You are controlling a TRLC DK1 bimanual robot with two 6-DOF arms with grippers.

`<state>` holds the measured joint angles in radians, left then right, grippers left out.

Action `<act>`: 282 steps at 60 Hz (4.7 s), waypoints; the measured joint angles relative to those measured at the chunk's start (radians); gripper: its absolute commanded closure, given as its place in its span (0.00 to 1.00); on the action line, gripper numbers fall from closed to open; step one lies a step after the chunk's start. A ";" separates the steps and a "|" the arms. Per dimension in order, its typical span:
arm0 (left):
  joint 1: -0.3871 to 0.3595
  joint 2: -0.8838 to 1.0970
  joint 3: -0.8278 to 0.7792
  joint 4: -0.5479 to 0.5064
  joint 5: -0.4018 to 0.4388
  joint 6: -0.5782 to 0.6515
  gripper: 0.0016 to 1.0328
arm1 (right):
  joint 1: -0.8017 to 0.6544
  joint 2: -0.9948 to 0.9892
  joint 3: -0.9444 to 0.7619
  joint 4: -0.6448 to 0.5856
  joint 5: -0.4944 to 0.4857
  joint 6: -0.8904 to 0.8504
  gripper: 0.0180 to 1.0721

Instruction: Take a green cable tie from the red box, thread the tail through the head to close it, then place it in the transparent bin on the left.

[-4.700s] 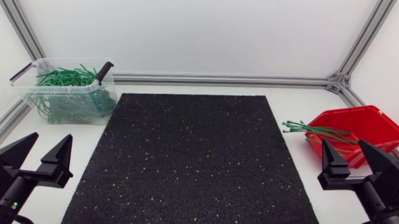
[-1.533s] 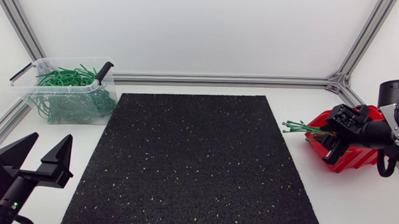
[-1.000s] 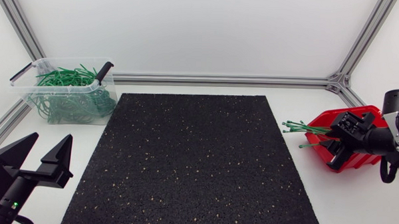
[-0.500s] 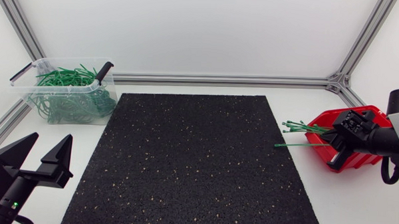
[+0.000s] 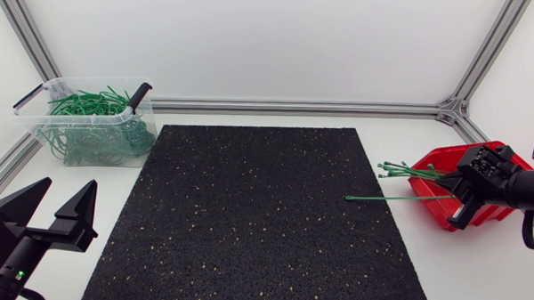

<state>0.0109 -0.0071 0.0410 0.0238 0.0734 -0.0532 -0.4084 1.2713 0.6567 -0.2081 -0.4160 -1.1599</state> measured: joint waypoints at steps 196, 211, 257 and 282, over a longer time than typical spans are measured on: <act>-0.322 0.481 0.262 -0.018 -0.080 -0.130 0.03 | 1.016 -0.083 0.356 -0.196 0.058 1.307 0.94; -0.605 0.695 0.394 -0.066 -0.209 -0.209 0.03 | 1.101 -0.086 0.364 -0.162 0.209 1.433 0.94; -0.988 1.149 0.761 -0.154 -0.421 -0.317 0.04 | 1.100 0.090 0.483 -0.154 0.316 1.606 0.94; -0.988 1.257 0.769 -0.019 -0.480 -0.310 0.07 | 1.103 0.111 0.501 -0.154 0.308 1.630 0.94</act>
<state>-0.9775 1.2503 0.8101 0.0044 -0.4061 -0.3630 0.6949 1.3823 1.1580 -0.3626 -0.1078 0.4698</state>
